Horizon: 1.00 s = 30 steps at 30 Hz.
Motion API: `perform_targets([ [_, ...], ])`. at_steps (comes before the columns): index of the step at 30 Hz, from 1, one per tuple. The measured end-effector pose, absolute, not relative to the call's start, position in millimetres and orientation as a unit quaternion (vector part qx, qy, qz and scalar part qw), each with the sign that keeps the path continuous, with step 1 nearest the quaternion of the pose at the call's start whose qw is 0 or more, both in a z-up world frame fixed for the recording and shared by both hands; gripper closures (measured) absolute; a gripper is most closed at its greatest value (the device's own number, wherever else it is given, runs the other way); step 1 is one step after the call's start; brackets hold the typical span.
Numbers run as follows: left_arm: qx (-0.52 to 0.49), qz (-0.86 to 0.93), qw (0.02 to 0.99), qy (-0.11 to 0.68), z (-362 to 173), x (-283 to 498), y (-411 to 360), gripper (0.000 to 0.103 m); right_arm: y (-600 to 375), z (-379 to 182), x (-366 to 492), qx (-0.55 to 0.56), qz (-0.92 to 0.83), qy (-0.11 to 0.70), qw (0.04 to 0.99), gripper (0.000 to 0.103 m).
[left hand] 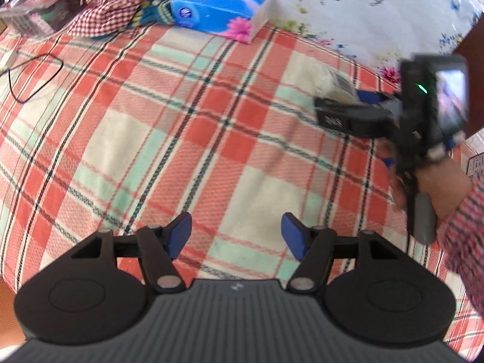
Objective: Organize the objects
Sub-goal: 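Grasp the clear bag of cotton swabs with the right tool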
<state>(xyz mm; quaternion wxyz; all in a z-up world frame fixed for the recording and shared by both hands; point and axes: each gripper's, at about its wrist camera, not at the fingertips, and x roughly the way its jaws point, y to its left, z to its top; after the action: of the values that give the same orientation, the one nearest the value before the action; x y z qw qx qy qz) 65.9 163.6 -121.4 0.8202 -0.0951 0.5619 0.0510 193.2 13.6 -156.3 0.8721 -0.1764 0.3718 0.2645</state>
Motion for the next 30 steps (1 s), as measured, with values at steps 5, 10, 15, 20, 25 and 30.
perform_targets([
  [5,-0.101,0.042,0.816,0.567,-127,63,169,0.036,-9,-159,113,-0.179,0.286,0.384,0.859,0.044],
  [10,-0.094,0.018,0.814,0.574,-132,66,153,0.036,-65,-161,17,-0.195,0.272,0.404,0.851,0.044],
  [15,-0.059,-0.024,0.809,0.585,-140,69,105,0.036,-117,-148,-9,-0.213,0.217,0.377,0.875,0.04],
  [20,-0.034,-0.083,0.799,0.595,-145,68,44,0.036,-151,-141,-10,-0.179,0.203,0.401,0.875,0.026],
  [25,-0.02,-0.159,0.781,0.603,-152,63,-15,0.032,-196,-146,-32,-0.095,0.174,0.438,0.877,0.026],
  [30,0.0,-0.176,0.765,0.62,-174,66,-57,0.031,-210,-153,-32,-0.076,0.197,0.442,0.872,0.027],
])
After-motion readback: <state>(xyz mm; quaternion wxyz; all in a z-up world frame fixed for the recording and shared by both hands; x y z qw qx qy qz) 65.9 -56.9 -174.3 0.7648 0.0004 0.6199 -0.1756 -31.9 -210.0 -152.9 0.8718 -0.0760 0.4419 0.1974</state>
